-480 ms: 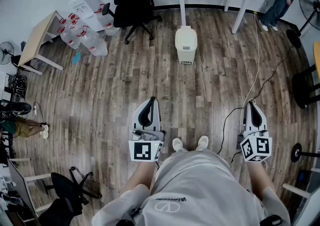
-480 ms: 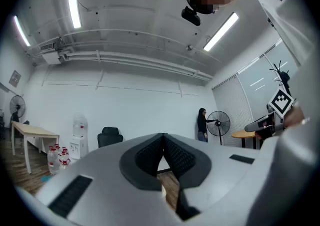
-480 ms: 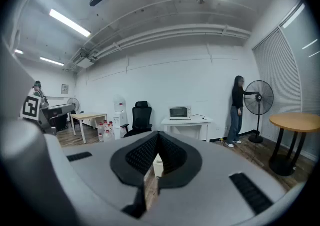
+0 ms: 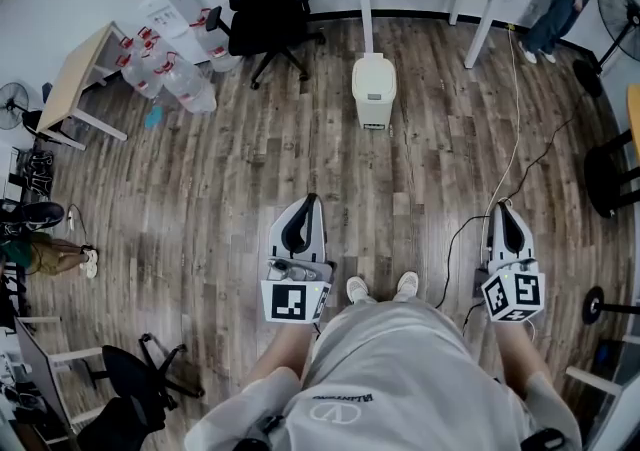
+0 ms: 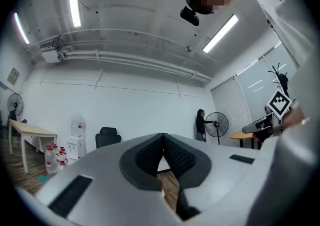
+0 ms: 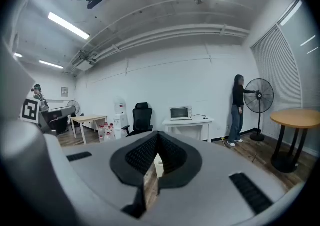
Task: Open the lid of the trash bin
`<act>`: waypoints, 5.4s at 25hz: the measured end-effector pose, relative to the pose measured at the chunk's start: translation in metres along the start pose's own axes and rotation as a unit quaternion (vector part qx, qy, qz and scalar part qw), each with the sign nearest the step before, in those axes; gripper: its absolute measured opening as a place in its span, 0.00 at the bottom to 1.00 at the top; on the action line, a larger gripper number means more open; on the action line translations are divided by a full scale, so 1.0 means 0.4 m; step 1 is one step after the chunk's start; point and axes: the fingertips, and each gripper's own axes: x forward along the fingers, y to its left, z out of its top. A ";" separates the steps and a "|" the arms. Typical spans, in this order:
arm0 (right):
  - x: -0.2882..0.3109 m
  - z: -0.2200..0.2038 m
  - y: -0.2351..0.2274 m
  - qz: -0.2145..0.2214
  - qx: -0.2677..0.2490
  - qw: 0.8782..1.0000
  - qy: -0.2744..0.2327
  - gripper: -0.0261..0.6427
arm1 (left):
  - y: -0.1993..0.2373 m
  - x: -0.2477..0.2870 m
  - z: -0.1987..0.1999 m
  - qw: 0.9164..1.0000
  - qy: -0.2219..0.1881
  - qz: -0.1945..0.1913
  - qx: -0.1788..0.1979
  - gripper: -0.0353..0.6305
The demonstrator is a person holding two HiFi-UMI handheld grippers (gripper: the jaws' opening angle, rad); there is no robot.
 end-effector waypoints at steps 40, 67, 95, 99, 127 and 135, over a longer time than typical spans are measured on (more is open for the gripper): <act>0.496 0.056 0.013 0.075 -0.012 0.997 0.001 0.06 | 0.008 0.458 -0.148 0.997 0.032 -0.054 -0.035 0.05; 1.065 0.055 -0.088 0.120 -0.010 0.992 0.046 0.06 | 0.085 0.976 -0.384 0.993 0.076 -0.059 -0.063 0.05; 1.739 -0.150 -0.044 0.123 0.010 0.982 0.141 0.06 | 0.300 1.531 -0.819 0.976 0.157 -0.109 -0.104 0.05; 1.819 -0.276 -0.060 0.128 0.013 0.979 0.161 0.06 | 0.302 1.563 -0.955 0.972 0.182 -0.085 -0.122 0.05; 2.022 -1.085 -0.139 0.107 0.077 0.955 0.265 0.06 | 0.190 1.504 -1.902 0.932 0.324 -0.055 -0.152 0.05; 2.021 -1.173 -0.160 0.092 0.095 0.951 0.279 0.06 | 0.166 1.480 -2.058 0.919 0.362 -0.057 -0.145 0.05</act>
